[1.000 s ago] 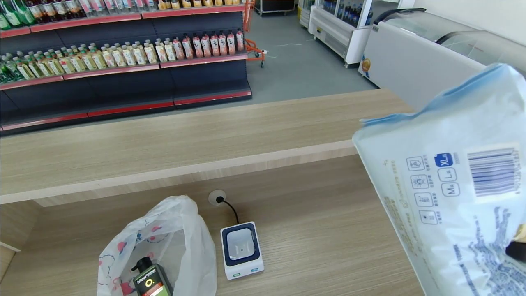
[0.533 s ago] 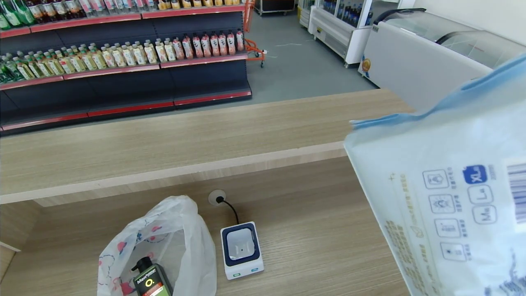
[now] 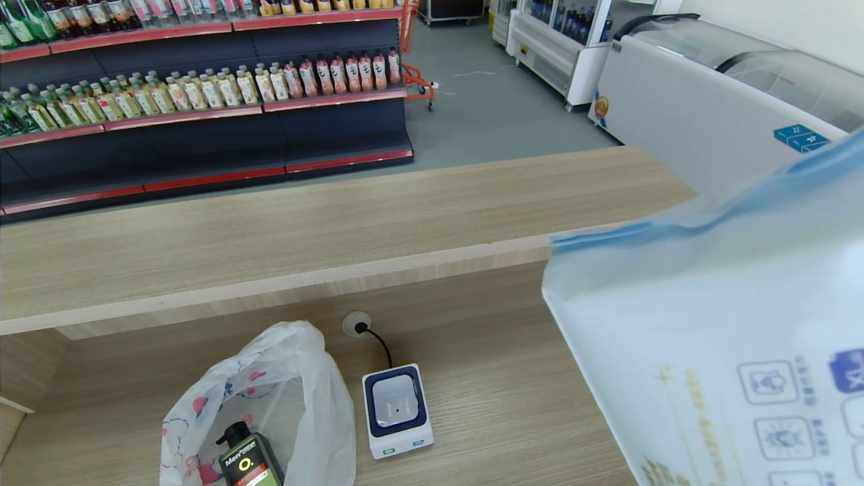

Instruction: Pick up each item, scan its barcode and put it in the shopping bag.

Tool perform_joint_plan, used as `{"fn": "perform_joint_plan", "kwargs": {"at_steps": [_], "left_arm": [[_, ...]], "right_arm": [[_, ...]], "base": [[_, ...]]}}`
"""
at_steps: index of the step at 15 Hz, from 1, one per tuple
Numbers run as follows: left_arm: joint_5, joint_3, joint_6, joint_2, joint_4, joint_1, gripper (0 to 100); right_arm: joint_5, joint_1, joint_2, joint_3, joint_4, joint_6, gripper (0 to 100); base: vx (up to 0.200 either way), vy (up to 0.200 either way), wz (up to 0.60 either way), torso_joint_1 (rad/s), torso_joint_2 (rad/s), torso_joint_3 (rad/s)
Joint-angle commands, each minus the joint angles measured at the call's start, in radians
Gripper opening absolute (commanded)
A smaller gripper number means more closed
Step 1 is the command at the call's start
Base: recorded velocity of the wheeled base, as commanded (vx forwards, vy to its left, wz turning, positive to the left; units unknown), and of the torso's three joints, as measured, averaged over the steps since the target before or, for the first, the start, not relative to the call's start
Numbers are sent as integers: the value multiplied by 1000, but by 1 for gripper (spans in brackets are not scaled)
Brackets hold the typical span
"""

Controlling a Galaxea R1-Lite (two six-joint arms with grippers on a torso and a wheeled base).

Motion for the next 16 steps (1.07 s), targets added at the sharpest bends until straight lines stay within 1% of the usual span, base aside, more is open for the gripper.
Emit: {"fn": "perform_joint_plan", "kwargs": {"at_steps": [1, 3, 4, 5, 6, 7, 8, 9, 10, 12, 13, 14, 15, 16], "left_arm": [[0, 0, 0, 0, 0, 0, 100], [0, 0, 0, 0, 0, 0, 100], [0, 0, 0, 0, 0, 0, 100], [0, 0, 0, 0, 0, 0, 100], [0, 0, 0, 0, 0, 0, 100], [0, 0, 0, 0, 0, 0, 100], [0, 0, 0, 0, 0, 0, 100], [0, 0, 0, 0, 0, 0, 100], [0, 0, 0, 0, 0, -1, 100], [0, 0, 0, 0, 0, 0, 100], [0, 0, 0, 0, 0, 0, 100], [0, 0, 0, 0, 0, 0, 100], [0, 0, 0, 0, 0, 0, 100], [0, 0, 0, 0, 0, 0, 100]], "right_arm": [[2, 1, 71, 2, -36, -2, 0], [-1, 2, 117, 2, -80, -28, 0], [-6, -7, 159, 4, -80, -172, 0], [-16, -44, 218, 19, -77, -387, 0], [-29, -99, 266, 28, -79, -557, 0], [-39, -153, 324, 35, -80, -767, 0], [-38, -176, 372, 19, -83, -887, 0], [-44, -185, 404, -4, -85, -948, 0], [-52, -185, 430, -22, -85, -1031, 0], [-127, -183, 459, -51, -85, -1244, 0], [-167, -166, 462, -70, -86, -1309, 0], [-210, -123, 465, -91, -85, -1352, 0], [-239, -99, 465, -96, -85, -1367, 0], [-323, -38, 465, -94, -85, -1427, 0]], "base": [[0, 0, 0, 0, 0, 0], [0, 0, 0, 0, 0, 0], [0, 0, 0, 0, 0, 0], [0, 0, 0, 0, 0, 0], [0, 0, 0, 0, 0, 0], [0, 0, 0, 0, 0, 0], [0, 0, 0, 0, 0, 0], [0, 0, 0, 0, 0, 0], [0, 0, 0, 0, 0, 0], [0, 0, 0, 0, 0, 0], [0, 0, 0, 0, 0, 0], [0, 0, 0, 0, 0, 0], [0, 0, 0, 0, 0, 0], [0, 0, 0, 0, 0, 0]]}}
